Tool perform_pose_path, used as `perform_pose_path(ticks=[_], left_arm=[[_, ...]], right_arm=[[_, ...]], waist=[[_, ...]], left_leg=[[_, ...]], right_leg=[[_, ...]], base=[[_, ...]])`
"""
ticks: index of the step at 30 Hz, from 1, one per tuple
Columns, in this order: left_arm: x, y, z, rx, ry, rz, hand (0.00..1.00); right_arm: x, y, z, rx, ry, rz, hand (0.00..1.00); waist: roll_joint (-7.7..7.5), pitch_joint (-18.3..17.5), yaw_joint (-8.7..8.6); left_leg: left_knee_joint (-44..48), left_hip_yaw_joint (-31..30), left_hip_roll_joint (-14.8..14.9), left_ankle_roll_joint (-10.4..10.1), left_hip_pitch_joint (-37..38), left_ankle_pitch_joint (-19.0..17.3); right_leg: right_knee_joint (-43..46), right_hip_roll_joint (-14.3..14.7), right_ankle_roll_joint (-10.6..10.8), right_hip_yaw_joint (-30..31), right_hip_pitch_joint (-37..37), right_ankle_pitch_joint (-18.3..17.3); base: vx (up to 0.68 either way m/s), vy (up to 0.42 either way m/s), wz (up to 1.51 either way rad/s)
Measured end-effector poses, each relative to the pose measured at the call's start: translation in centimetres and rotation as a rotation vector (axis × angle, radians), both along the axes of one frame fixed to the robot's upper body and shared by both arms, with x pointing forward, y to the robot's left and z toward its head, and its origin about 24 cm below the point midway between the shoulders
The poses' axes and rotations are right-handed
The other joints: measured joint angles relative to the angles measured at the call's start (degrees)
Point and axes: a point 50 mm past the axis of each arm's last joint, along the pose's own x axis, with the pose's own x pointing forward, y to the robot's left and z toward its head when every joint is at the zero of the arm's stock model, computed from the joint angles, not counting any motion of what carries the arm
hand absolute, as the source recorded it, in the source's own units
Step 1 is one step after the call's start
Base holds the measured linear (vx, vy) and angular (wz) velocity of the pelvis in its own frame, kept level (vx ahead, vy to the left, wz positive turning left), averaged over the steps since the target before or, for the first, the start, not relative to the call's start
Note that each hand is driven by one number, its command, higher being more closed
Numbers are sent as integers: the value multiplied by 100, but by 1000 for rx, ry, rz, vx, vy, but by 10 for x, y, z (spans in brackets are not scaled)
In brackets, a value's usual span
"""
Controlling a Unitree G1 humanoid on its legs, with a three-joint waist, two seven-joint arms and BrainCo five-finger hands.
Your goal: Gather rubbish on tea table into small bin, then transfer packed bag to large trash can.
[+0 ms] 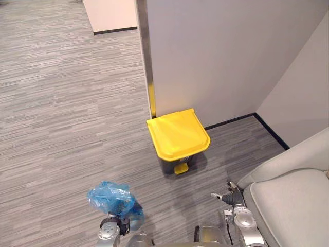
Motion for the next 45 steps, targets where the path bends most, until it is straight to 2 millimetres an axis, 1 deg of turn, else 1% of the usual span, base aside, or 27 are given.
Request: perform_pose_path(ticks=[1, 2, 3, 4, 5, 6, 7, 8, 9, 10, 12, 13, 14, 15, 16, 18, 19, 20, 22, 26, 27, 28, 29, 30, 35, 37, 45], left_arm=[[3, 0, 1, 0, -6, -2, 100], [5, 2, 2, 9, -13, -5, 100], [8, -8, -3, -26, 6, -10, 100], [9, -10, -3, -33, 1, -9, 100], [12, -13, -2, -41, -9, -9, 100], [16, -16, 0, -48, -20, -11, 100], [19, -17, 1, -51, -29, -15, 100], [22, -23, 3, -70, -44, -18, 100], [23, -23, 4, -67, -51, -17, 100], [23, -22, 6, -65, -59, -15, 100], [21, -22, 4, -64, -47, -13, 100], [21, -22, 4, -65, -44, -14, 100], [20, -22, 3, -66, -38, -14, 100], [19, -22, 2, -65, -33, -13, 100], [19, -20, 1, -61, -28, -15, 100], [18, -17, -1, -51, -14, -18, 100], [15, -15, -3, -46, 4, -18, 100], [5, -11, -13, -35, 64, -19, 100], [-1, -12, -18, -43, 95, -26, 100], [-5, -16, -22, -54, 123, -48, 100], [-5, -16, -22, -54, 123, -49, 100], [-5, -16, -23, -53, 124, -49, 100], [-7, -14, -24, -51, 134, -49, 100], [-12, -13, -27, -49, 154, -45, 100], [-24, -11, -31, -48, 188, -34, 100], [-27, -9, -32, -43, 199, -32, 100], [-25, -6, -31, -36, 192, -25, 100]], right_arm=[[-3, 0, -2, 1, 10, -3, 0], [-6, -1, -3, 1, 17, -7, 0], [-12, -9, -10, -14, 62, -18, 0], [-10, -10, -9, -17, 62, -17, 0], [-7, -13, -7, -24, 50, -24, 0], [-7, -14, -7, -24, 51, -31, 0], [-7, -15, -7, -24, 53, -33, 0], [-16, -6, -9, 23, 55, -54, 0], [-15, -5, -9, 27, 53, -55, 0], [-17, -3, -9, 33, 52, -57, 0], [-19, -4, -9, 32, 50, -64, 0], [-20, -5, -9, 31, 50, -71, 0], [-21, -9, -8, 29, 51, -86, 0], [-22, -13, -8, 26, 49, -110, 0], [-24, -18, -9, 22, 53, -134, 0], [-24, -21, -11, 23, 64, -148, 0], [-26, -21, -14, 25, 81, -148, 0], [-33, -19, -21, 33, 126, -149, 0], [-37, -19, -26, 37, 154, -150, 0], [-42, -19, -31, 42, 187, -152, 0], [-45, -20, -33, 41, 201, -153, 0], [-46, -21, -34, 39, 211, -152, 0], [-47, -21, -35, 41, 219, -152, 0], [-47, -21, -35, 39, 220, -152, 0], [-48, -28, -34, 17, 220, -150, 0], [-48, -29, -34, 14, 221, -150, 0], [-50, -32, -34, 7, 226, -151, 0]], waist=[[-31, -16, 4], [-113, -46, 6], [115, -92, 19], [164, -104, 37], [245, -72, 20], [301, -80, 2], [315, -52, -8], [284, -46, 47], [309, -71, 44], [250, -67, 65], [198, -83, 95], [187, -90, 78], [191, -108, 38], [200, -169, 25], [219, -241, 24], [230, -244, 21], [232, -245, 20], [235, -258, 24], [298, -300, 22], [325, -317, 0], [343, -324, -14], [356, -320, -12], [321, -318, -5], [291, -327, -5], [327, -339, -96], [324, -339, -134], [336, -348, -140]], left_leg=[[-10, -79, 54, -110, 108, -33], [-24, -208, 16, -218, 150, -75], [-139, -599, 158, -321, 185, -68], [-208, -696, 176, -347, 164, 8], [-290, -772, 196, -397, 164, 139], [-286, -862, 249, -439, 161, 282], [-172, -941, 286, -440, 132, 300], [2017, -537, 815, -205, -971, 676], [1847, -475, 794, -211, -917, 679], [1748, -404, 787, -212, -896, 678], [1571, -303, 750, -216, -794, 683], [1478, -301, 715, -222, -729, 687], [1231, -279, 675, -229, -582, 690], [765, -238, 578, -280, -373, 727], [260, -168, 449, -363, -175, 807], [-82, -138, 380, -387, -51, 915], [-245, -95, 327, -384, 28, 994], [-706, -21, 214, -312, 252, 1175], [-959, -25, 205, -320, 286, 1208], [-1226, -67, 187, -320, 286, 1206], [-1435, -169, 196, -292, 284, 1171], [-1551, -216, 218, -359, 281, 1084], [-1556, -214, 197, -338, 238, 1074], [-1498, -183, 160, -364, 203, 1055], [-1501, -312, 75, -374, 99, 1051], [-1512, -336, 76, -376, 63, 1050], [-1583, -425, 79, -377, 65, 1048]], right_leg=[[-902, 163, -61, 36, -56, 173], [-1626, 215, -149, 113, -10, 800], [-1724, 407, -344, -49, 199, 918], [-1747, 447, -348, -40, 187, 913], [-1737, 459, -414, -102, 188, 827], [-1742, 459, -482, -244, 253, 719], [-1773, 455, -491, -327, 350, 686], [-2444, 434, -603, -938, 1396, 513], [-2450, 410, -580, -939, 1405, 527], [-2535, 390, -537, -951, 1418, 571], [-2678, 375, -518, -954, 1511, 633], [-2754, 365, -499, -968, 1568, 662], [-2911, 365, -480, -991, 1668, 751], [-3135, 367, -447, -993, 1746, 862], [-3337, 375, -423, -959, 1756, 978], [-3493, 373, -426, -918, 1768, 1107], [-3613, 381, -409, -887, 1810, 1207], [-3933, 406, -402, -754, 1922, 1419], [-4184, 483, -404, -702, 1919, 1642], [-4524, 598, -376, -623, 1913, 1956], [-4739, 668, -360, -622, 1909, 2125], [-4884, 718, -322, -620, 1909, 2222], [-4983, 711, -297, -549, 1914, 2299], [-5066, 693, -295, -439, 1914, 2395], [-5325, 672, -258, -118, 1908, 2428], [-5383, 689, -258, -91, 1900, 2428], [-5371, 796, -258, 20, 1849, 2428]], base=[[342, -226, 40], [417, -244, 46], [332, -190, 30], [357, -215, 23], [254, -180, 21], [249, -181, 37], [453, -261, 133], [388, -185, 127], [370, -130, 122], [72, 38, 16], [59, 62, 6], [54, 69, 9], [28, 46, 10], [23, 70, 3], [10, 56, -4], [-12, 41, -10], [-57, 51, -20], [-78, 52, -23], [-101, 47, -17], [-157, 18, -5], [-273, 18, 4], [-291, 10, -3], [-251, 7, -14], [-225, 12, -16], [-116, -3, -9], [-29, -3, -1], [47, 1, -3]])
